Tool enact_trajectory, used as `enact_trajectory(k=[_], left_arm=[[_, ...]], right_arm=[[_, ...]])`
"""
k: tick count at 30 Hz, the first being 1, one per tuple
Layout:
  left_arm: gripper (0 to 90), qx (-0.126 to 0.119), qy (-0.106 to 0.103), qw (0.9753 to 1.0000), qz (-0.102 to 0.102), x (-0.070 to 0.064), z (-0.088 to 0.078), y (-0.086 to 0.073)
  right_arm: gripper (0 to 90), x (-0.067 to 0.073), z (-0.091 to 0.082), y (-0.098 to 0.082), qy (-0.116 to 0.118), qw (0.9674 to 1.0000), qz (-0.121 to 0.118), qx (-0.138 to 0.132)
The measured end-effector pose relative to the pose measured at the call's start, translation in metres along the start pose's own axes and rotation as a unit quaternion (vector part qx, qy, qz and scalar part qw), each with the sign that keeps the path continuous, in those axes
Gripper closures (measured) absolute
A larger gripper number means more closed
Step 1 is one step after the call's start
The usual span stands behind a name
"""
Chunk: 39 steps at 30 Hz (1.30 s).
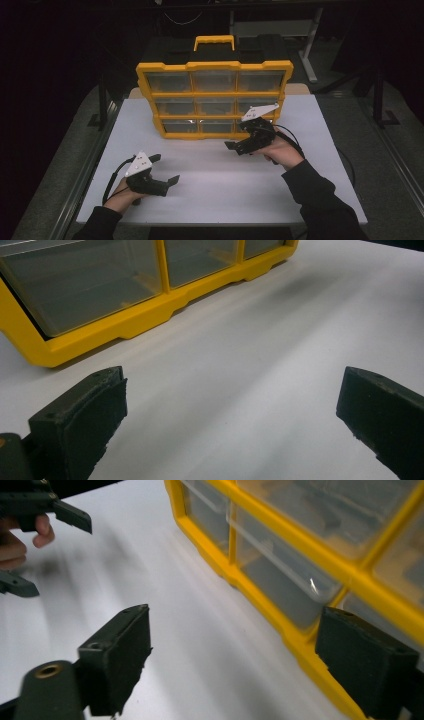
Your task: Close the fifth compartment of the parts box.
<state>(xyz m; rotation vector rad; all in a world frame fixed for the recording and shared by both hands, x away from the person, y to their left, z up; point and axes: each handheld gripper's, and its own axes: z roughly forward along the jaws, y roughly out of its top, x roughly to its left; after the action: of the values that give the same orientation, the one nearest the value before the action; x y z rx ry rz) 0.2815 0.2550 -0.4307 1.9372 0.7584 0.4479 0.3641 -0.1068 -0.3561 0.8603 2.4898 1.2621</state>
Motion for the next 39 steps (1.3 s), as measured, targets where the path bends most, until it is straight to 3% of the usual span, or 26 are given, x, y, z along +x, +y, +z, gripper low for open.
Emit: enact_trajectory(k=[5,9,22,30,39], left_arm=[[0.0,-0.002,0.003,1.0,-0.001,0.001,-0.001,0.0],[0.0,-0.002,0.003,1.0,-0.001,0.001,-0.002,0.0],[0.0,0.0,0.001,1.0,0.001,0.0,-0.002,0.001],[0.0,0.0,0.001,1.0,0.0,0.0,-0.002,0.0],[0.0,0.001,0.001,1.0,0.001,0.0,-0.002,0.0]], right_arm=[[7.0,0.0,0.001,-0.016,-0.02,0.9998,0.009,0.002],[0.7,0.003,0.001,-0.029,-0.016,0.9999,0.005,0.002],[0.0,0.006,-0.006,-0.066,-0.027,0.9994,0.02,-0.002],[0.0,0.011,-0.015,-0.086,-0.025,0.9988,0.029,-0.029],[0.0,0.006,-0.028,-0.109,-0.033,0.9976,0.049,-0.035]])
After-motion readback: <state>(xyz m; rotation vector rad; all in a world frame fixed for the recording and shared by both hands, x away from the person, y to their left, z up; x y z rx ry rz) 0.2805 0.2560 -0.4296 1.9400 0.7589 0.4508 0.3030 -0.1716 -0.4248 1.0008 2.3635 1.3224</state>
